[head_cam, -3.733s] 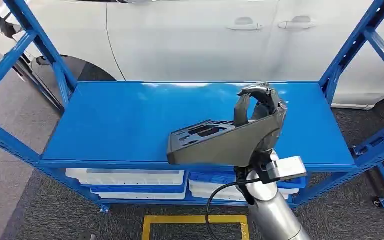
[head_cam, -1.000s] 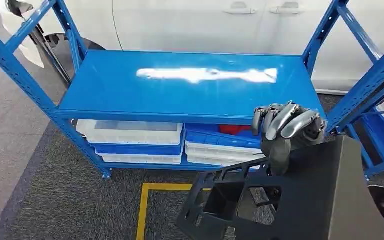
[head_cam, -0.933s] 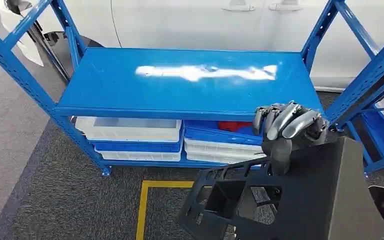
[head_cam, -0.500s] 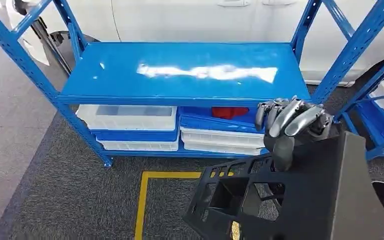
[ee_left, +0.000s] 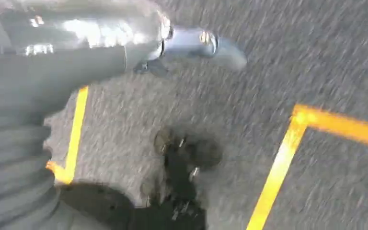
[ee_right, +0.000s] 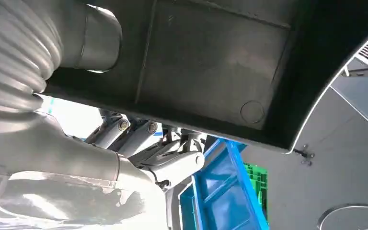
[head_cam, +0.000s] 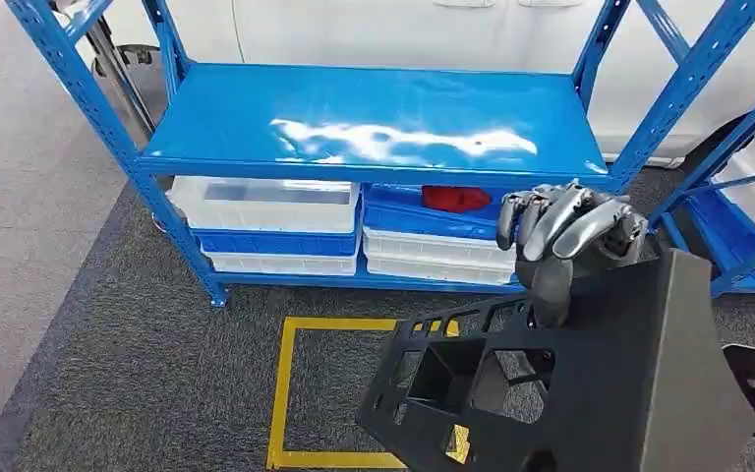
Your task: Take the parts from the cabinet and place them on the table.
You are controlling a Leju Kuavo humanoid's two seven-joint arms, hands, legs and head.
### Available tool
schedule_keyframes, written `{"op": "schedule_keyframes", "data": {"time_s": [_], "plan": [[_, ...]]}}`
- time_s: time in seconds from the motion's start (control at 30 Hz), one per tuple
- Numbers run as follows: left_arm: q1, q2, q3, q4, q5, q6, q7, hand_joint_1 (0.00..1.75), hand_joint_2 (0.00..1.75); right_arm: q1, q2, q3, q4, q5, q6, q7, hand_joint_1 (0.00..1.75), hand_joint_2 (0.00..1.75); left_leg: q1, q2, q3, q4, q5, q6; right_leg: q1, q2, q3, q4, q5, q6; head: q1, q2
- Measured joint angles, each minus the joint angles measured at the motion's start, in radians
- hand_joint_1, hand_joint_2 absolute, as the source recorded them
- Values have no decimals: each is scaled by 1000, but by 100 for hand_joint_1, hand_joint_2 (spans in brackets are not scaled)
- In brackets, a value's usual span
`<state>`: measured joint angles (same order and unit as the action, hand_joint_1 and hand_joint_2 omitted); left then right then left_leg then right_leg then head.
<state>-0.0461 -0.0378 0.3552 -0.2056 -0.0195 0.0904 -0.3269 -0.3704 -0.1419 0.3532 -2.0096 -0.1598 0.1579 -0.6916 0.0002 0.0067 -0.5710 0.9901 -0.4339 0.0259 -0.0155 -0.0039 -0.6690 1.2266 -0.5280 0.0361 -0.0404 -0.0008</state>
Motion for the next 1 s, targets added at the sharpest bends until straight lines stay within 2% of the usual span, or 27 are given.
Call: {"op": "schedule_keyframes", "data": {"time_s": [0.03, 0.07, 0.1, 0.13, 0.2, 0.23, 0.27, 0.3, 0.37, 0.4, 0.43, 0.47, 0.5, 0.53, 0.57, 0.6, 0.63, 0.73, 0.77, 0.8, 0.83, 0.87, 0.9, 0.93, 0.97, 1.0], "plan": [[1, 0, 1, 0, 0, -1, 1, 0, 175, -2, 0, 0, 0, 2, 2, 0, 175, 175, 0, 0, -6, 6, 2, -2, 0, 0, 64, -97, 31, -3, 0, 0], [0, -1, 1, 0, -3, -2, 3, 0, 175, -6, -1, 0, 0, 5, 3, 0, 175, 175, 0, 4, -11, 14, 2, -3, 1, -9, 126, -191, 48, -11, 0, 0], [0, -1, 1, 0, -4, -4, 5, 0, 175, -7, -3, 0, 0, 7, 3, 1, 175, 175, -8, 8, -15, 23, 1, -8, 10, -23, 129, -212, 35, -23, 0, 0], [2, -1, 1, 0, -7, -6, 6, 0, 175, -7, -3, 0, 0, 12, 4, 1, 175, 175, -5, 8, -17, 22, 5, -15, 11, -11, 126, -210, 42, -30, 0, 0], [4, -1, 1, 0, -16, -8, 10, 0, 175, 1, -3, 2, -1, 30, 4, 0, 175, 175, -3, 15, -16, 18, 10, -24, 13, -2, 120, -209, 47, -39, 0, 0], [4, 0, 1, 0, -19, -8, 10, 0, 175, 9, -3, 2, -7, 41, 6, -2, 175, 175, -6, 19, -17, 19, 12, -30, 7, 4, 119, -217, 56, -48, 0, 0], [4, 0, 2, 0, -24, -6, 9, 0, 175, 13, -3, 3, -11, 46, 8, -2, 175, 175, -2, 12, -25, 34, -4, -36, 3, 5, 120, -221, 63, -52, 0, 0], [4, 0, 1, 0, -25, -4, 9, 0, 175, 13, -3, 3, -16, 51, 9, -3, 175, 175, -1, 6, -40, 73, -41, -43, 2, 9, 115, -221, 67, -58, 0, 0], [5, 0, 2, 0, -29, 2, 8, 0, 175, 16, -3, 3, -21, 52, 14, -3, 175, 175, 6, 4, -101, 225, -127, -52, 3, 19, 105, -220, 74, -61, 0, 0], [5, 0, 2, 0, -31, 6, 5, 0, 175, 16, -3, 3, -21, 49, 16, -3, 175, 175, 6, 4, -133, 305, -159, -55, 3, 26, 99, -219, 78, -60, 0, 0], [5, 0, 3, 0, -33, 15, 2, 0, 175, 16, -3, 3, -21, 43, 21, -3, 175, 175, 7, 4, -144, 339, -161, -56, 3, 35, 94, -218, 81, -59, 0, 0], [6, 1, 5, 0, -34, 22, -3, 0, 175, 15, -3, 2, -21, 36, 26, -3, 175, 175, 9, 4, -131, 319, -142, -56, 3, 43, 91, -218, 84, -56, 0, 0], [6, 1, 7, 0, -34, 30, -10, 0, 175, 14, -3, 1, -21, 31, 27, -3, 175, 175, 11, 2, -91, 254, -104, -54, 3, 53, 89, -216, 86, -54, 0, 0], [6, 1, 9, 0, -34, 37, -15, 0, 175, 11, -3, 0, -21, 31, 29, -3, 175, 175, 12, -8, -41, 163, -63, -51, 2, 62, 89, -215, 87, -51, 0, 0], [6, 1, 11, 0, -35, 40, -21, 0, 175, 5, -3, -1, -21, 31, 33, -3, 175, 175, 14, -38, 8, 73, -28, -47, 2, 71, 88, -213, 88, -49, 0, 0], [7, 1, 12, 0, -36, 39, -22, 0, 175, -3, -2, -1, -22, 34, 34, -3, 175, 175, 16, -84, 31, 29, -43, -40, 4, 79, 83, -212, 92, -43, 0, 0], [8, 1, 15, 0, -39, 37, -23, 0, 175, -12, -2, 0, -22, 37, 36, -3, 175, 175, 16, -79, 34, 16, -41, -41, 3, 91, 74, -207, 94, -36, 0, 0], [8, 1, 18, 0, -34, 34, -17, 0, 175, -13, -2, 0, -24, 42, 33, 0, 175, 175, 11, -52, 28, 19, -34, -29, -1, 119, 65, -214, 109, -13, 0, 0], [6, -2, 20, 0, -30, 32, -16, 0, 175, -12, -2, -2, -27, 44, 30, 2, 175, 175, 21, -34, 28, 9, -24, -16, -3, 109, 60, -206, 101, -10, 0, 0], [6, 0, 23, 0, -26, 34, -15, 0, 175, -14, -2, -4, -31, 45, 24, 2, 175, 175, 19, -24, 26, 7, -22, -10, 5, 64, 45, -175, 74, -9, 0, 0], [7, 1, 28, 0, -22, 37, -13, 0, 175, -13, -2, -7, -33, 46, 22, 1, 175, 175, 16, -12, 22, 7, -20, -6, 4, 35, 13, -107, 30, -7, 0, 0], [10, 1, 34, 0, -17, 37, -9, 0, 175, -6, -2, -10, -33, 46, 22, 0, 175, 175, 13, 0, 20, 7, -19, -4, 2, 23, -23, -23, -11, -5, 0, 0], [13, 1, 41, 0, -14, 37, -5, 0, 175, 1, -2, -12, -33, 43, 21, -3, 175, 175, 10, 13, 17, 7, -19, -3, 1, 18, -56, 51, -41, -3, 0, 0], [15, 2, 45, 0, -14, 35, 0, 0, 175, 9, -2, -17, -33, 41, 22, -3, 175, 175, 9, 26, 15, 8, -19, -3, 0, 15, -75, 97, -51, -1, 0, 0], [17, 2, 47, 0, -14, 32, 3, 0, 175, 16, -2, -21, -33, 39, 22, -4, 175, 175, 8, 38, 13, 9, -19, -3, 0, 13, -69, 92, -37, 0, 0, 0], [17, 2, 50, 0, -13, 29, 6, 0, 175, 20, -2, -26, -34, 38, 24, -5, 175, 175, 8, 51, 13, 11, -19, -3, 0, 9, -35, 37, -3, -2, 0, 0]]}}
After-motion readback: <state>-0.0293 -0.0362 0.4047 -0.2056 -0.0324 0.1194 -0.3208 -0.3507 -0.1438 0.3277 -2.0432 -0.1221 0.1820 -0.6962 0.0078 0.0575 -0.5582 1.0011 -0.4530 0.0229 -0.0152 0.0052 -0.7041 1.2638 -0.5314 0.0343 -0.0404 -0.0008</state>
